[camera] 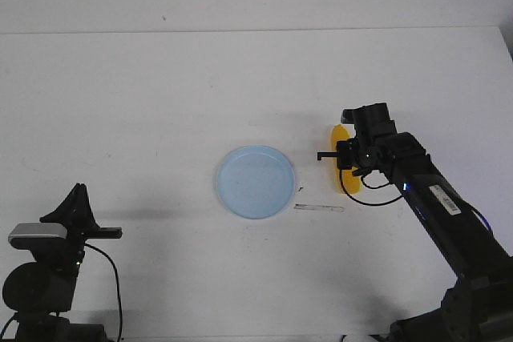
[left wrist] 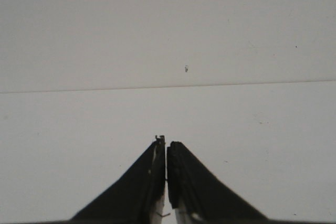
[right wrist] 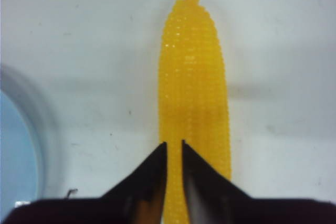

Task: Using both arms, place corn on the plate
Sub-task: 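Lower the right gripper and close it around the yellow corn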

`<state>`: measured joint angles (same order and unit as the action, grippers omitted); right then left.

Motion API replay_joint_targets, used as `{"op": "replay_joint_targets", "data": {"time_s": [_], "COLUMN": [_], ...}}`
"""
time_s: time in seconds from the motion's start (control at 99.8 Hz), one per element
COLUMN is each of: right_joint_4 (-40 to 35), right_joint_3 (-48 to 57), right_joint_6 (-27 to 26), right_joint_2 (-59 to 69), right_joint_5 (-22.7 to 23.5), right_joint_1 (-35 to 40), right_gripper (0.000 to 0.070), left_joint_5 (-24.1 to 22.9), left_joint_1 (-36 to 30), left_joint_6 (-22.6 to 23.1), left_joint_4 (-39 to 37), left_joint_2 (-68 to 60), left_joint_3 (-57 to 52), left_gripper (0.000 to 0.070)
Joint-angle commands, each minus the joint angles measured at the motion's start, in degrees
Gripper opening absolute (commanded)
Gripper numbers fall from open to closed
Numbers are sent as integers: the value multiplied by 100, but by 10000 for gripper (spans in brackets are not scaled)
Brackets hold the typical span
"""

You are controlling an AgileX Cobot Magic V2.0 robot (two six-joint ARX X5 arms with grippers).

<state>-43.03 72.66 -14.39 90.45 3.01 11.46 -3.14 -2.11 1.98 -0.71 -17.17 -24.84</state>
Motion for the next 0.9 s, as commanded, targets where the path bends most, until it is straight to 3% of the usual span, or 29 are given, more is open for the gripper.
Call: {"op": "replay_joint_targets", "data": {"time_s": [0.0, 0.1, 0.291, 0.431, 0.892], "right_joint_4": [-22, -33, 11, 103, 444], "right_joint_3": [151, 151, 151, 151, 125], "right_joint_6": [-31, 59, 168, 273, 382], "right_joint_2": [131, 133, 153, 153, 304], "right_joint_5": [-11, -17, -170, -310, -308], "right_joint_1": [17, 17, 15, 11, 11], "right_gripper": [197, 366, 399, 561, 566], "left_joint_5": [-7, -7, -7, -7, -7], "left_joint_1": [7, 7, 7, 7, 7], "left_joint_6": [13, 13, 15, 15, 13], "left_joint_4": [-68, -68, -68, -68, -68], "left_joint_2": [7, 7, 7, 7, 7], "left_joint_3": [-13, -13, -13, -13, -13], "left_gripper": [1, 1, 1, 1, 1]}}
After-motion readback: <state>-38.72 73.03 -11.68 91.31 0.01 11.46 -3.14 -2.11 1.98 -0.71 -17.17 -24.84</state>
